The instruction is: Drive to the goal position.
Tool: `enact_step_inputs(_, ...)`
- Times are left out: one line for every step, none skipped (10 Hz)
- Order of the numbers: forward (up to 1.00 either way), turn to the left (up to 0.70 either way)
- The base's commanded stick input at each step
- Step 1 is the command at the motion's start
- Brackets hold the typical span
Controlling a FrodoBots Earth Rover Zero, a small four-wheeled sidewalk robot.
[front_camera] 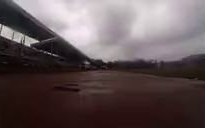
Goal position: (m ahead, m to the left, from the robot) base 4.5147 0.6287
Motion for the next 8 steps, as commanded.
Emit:
enact_step_inputs(0.50,-0.50)
enact_step_inputs(0.50,-0.50)
enact_step_inputs(0.50,-0.49)
enact_step_inputs(0.50,-0.48)
enact_step_inputs(0.50,-0.42)
enact_step_inputs(0.50,-0.14)
enact_step_inputs(0.50,0.00)
enact_step_inputs(0.50,0.00)
